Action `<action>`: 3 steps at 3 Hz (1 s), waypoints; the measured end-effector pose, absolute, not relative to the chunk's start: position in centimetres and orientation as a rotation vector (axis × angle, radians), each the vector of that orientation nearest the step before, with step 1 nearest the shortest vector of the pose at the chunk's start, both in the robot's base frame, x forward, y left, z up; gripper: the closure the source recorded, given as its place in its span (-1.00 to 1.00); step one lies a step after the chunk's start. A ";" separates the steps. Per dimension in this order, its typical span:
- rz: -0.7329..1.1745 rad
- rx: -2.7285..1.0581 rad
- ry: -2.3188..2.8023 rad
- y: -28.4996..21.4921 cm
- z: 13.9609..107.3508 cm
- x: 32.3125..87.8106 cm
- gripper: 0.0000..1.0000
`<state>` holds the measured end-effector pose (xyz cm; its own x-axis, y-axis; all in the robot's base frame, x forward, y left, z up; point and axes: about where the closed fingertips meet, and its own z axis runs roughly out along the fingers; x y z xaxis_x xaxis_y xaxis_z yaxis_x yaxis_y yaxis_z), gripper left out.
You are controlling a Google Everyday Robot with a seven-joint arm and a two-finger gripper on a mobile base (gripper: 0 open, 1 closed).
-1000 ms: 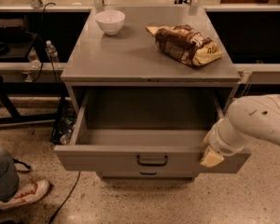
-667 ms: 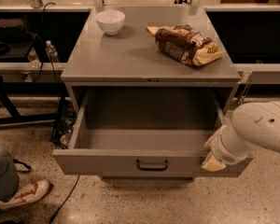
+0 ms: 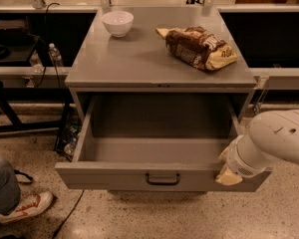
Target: Open top drawer
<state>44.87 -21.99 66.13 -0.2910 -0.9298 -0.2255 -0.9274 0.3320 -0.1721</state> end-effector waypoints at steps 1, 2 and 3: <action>-0.014 -1.669 2.316 -21.9 66.2 44.8 -0.35; -0.015 -1.670 2.315 -21.9 66.2 44.8 -0.81; -0.023 -1.662 2.298 -22.5 67.4 44.9 -1.00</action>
Offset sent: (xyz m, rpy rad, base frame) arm -0.0003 0.0003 0.0004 -0.0010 -0.0005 0.0010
